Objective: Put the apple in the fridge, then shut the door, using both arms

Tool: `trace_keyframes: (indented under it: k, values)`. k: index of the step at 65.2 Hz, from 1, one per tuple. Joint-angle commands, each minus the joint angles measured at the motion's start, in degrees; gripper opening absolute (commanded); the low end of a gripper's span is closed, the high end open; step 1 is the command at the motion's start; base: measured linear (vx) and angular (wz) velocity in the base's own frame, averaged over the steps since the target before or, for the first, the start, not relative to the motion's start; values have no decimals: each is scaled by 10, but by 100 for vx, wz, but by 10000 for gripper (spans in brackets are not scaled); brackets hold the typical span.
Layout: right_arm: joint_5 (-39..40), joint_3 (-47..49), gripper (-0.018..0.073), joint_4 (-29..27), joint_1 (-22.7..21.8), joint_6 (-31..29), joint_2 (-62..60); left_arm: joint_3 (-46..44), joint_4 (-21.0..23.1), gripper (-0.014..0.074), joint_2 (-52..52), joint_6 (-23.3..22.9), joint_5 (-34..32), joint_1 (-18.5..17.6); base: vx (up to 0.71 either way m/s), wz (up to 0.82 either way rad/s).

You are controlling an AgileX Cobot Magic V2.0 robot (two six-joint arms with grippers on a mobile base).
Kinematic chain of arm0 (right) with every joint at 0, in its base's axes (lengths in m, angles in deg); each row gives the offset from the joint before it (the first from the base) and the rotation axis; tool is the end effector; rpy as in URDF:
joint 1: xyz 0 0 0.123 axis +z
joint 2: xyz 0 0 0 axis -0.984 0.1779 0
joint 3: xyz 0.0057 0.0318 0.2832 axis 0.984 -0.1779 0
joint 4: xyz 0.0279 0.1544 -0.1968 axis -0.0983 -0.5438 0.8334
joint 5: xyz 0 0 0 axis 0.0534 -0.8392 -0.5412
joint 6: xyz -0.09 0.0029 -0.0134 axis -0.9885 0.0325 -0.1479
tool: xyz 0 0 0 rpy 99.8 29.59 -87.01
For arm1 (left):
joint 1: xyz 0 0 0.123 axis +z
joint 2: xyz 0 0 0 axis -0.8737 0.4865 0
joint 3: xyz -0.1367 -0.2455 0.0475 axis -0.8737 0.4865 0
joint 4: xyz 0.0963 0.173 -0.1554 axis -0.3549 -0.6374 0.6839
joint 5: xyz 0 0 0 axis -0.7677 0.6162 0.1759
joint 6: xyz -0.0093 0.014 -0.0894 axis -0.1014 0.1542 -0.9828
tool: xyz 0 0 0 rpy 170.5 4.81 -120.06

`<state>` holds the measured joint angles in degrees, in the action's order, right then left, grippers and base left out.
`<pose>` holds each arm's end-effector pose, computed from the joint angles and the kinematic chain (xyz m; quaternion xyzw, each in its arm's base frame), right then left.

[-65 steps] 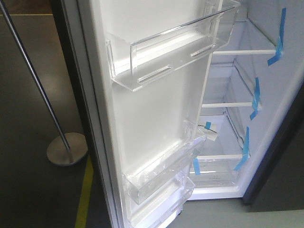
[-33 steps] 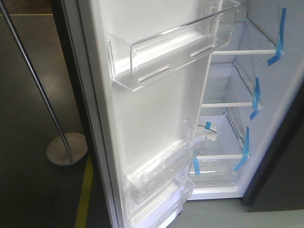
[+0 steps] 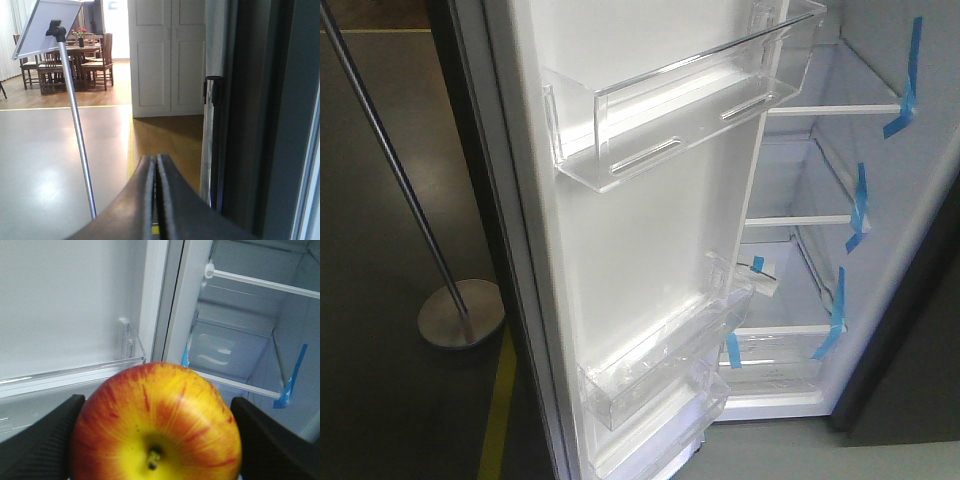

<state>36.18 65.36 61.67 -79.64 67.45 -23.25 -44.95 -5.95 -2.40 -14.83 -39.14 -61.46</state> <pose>0.2028 0.0209 0.5206 -0.1279 0.7961 0.0471 0.5896 0.0567 0.0015 0.2003 -0.0307 0.7014 -0.0230 0.7118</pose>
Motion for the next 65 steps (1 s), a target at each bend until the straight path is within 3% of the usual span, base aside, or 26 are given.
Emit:
trace_keyframes:
  k: [1,22,28,34,47,52,57,65]
  values:
    - [51,13,104,-10,-2,-5,-9,-10,0,-7,-9,-2,-36,1,0,0]
    - [53,13,104,-11,-2,-5,-9,-10,0,-7,-9,-2,-36,1,0,0]
    - [91,13,104,-28,-2,-3,-9,-10,0,-7,-9,-2,-36,1,0,0]
    - [105,17,104,-108,-2,-35,-1,-10,0,-7,-9,-2,-36,1,0,0]
    - [79,55,105,-339,-2,-202,84,-10,0,-7,-9,-2,-36,1,0,0]
    - [64,88,108,-397,-2,-245,131,-10,0,-7,-9,-2,-36,1,0,0]
    - [37,126,109,-431,-1,-267,178,-10,0,-7,-9,-2,-36,1,0,0]
    - [0,186,114,-440,-1,-271,248,-10,0,-7,-9,-2,-36,1,0,0]
